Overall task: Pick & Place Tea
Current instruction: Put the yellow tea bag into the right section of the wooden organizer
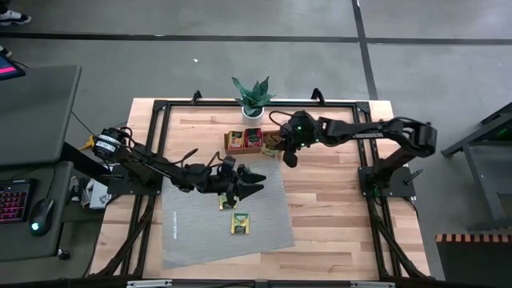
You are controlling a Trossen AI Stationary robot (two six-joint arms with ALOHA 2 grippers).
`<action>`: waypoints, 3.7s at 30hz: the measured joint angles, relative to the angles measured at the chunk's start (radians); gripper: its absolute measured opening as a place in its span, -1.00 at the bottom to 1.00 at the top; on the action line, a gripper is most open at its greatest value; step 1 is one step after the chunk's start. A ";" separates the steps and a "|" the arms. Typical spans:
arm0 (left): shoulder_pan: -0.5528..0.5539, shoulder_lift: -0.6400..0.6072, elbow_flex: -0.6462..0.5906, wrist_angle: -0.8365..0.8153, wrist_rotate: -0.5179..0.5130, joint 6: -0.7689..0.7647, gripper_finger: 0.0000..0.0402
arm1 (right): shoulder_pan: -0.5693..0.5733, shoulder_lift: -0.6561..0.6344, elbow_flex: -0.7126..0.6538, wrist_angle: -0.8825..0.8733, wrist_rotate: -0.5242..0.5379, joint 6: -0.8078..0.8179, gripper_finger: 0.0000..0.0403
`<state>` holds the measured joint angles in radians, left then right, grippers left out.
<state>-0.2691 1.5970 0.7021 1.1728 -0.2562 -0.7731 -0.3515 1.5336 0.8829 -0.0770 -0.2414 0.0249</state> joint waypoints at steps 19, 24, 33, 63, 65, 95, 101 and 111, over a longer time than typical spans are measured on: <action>0.000 0.000 0.000 -0.001 -0.015 -0.018 0.37 | -0.122 0.018 0.000 -0.013 0.090 -0.094 -1.00; 0.000 0.000 0.000 -0.002 -0.016 -0.018 0.37 | -0.128 0.018 0.005 -0.019 0.115 -0.141 -1.00; 0.000 0.000 0.000 -0.003 -0.026 -0.022 0.37 | -0.134 0.019 0.101 -0.059 0.112 -0.234 -1.00; 0.000 0.000 0.000 -0.032 -0.026 -0.047 0.37 | -0.133 0.155 0.118 -0.068 0.070 -0.251 -0.98; 0.000 0.000 0.000 -0.033 -0.026 -0.047 0.37 | -0.133 0.155 0.118 -0.062 0.068 -0.251 -0.95; -0.070 -0.242 -0.081 -0.994 -0.285 -0.260 0.37 | 0.063 -0.118 0.117 -0.109 -0.011 0.042 -0.39; -0.071 -0.244 -0.081 -1.101 -0.294 -0.367 0.37 | 0.196 -0.072 0.117 -0.076 0.043 0.083 -0.87; -0.071 -0.244 -0.081 -1.292 -0.270 -0.524 0.37 | 0.262 0.097 0.117 0.076 0.120 0.270 -0.99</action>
<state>-0.3397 1.3529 0.6212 -0.1188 -0.5259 -1.2972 -0.0890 1.6304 1.0004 -0.0013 -0.1217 0.2946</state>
